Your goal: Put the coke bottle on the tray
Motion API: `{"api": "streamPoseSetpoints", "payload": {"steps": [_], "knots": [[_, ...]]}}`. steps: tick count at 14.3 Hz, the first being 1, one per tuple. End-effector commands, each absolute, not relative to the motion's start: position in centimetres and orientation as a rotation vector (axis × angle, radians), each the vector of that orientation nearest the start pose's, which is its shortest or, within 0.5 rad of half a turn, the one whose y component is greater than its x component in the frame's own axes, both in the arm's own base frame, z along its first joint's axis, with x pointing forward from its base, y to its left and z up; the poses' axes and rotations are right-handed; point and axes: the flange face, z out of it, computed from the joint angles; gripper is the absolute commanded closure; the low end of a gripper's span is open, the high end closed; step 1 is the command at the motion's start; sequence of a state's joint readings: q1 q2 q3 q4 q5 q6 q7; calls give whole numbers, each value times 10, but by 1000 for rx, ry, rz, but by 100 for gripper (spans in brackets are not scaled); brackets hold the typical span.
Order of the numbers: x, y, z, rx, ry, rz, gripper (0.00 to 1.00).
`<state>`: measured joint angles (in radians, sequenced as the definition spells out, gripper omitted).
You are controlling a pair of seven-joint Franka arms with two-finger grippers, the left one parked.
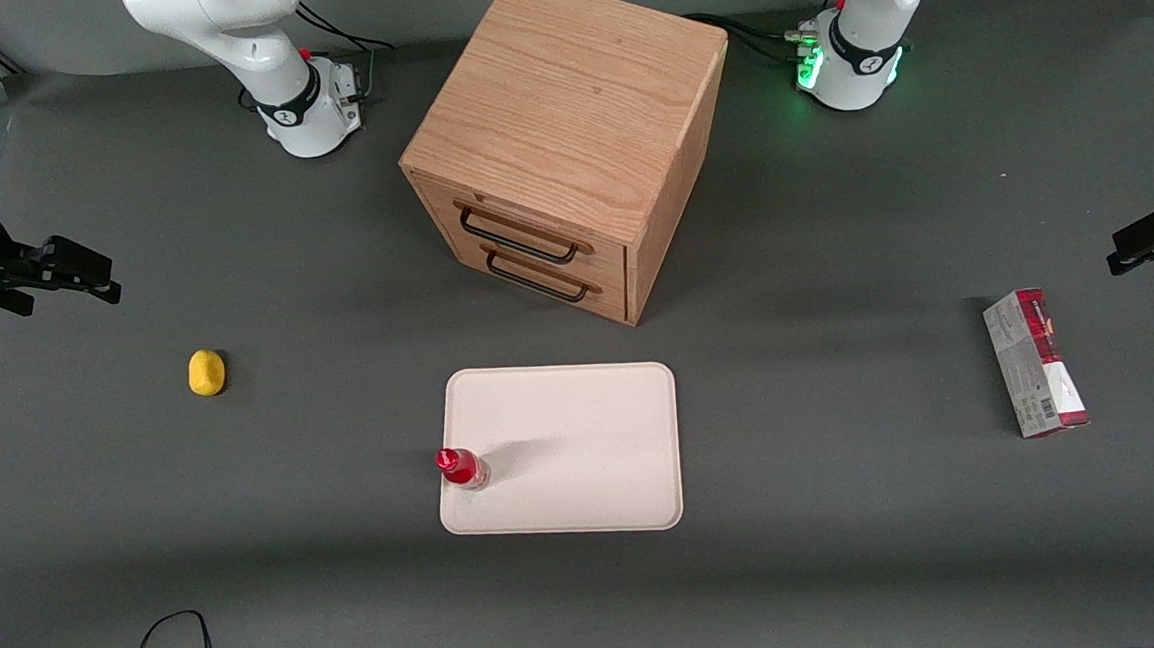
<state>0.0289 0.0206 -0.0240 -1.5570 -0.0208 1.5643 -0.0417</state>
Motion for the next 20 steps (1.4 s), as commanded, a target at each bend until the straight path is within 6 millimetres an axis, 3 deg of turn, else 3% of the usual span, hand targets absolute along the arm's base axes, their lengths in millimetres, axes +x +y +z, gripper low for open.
{"api": "streamPoseSetpoints", "payload": {"steps": [1,5,20], "knots": [[558,-6,622,-3154,-99,23,0],[560,-24,622,-3155,-31,20,0],[555,-16,627,-3164,8,52,0]]}}
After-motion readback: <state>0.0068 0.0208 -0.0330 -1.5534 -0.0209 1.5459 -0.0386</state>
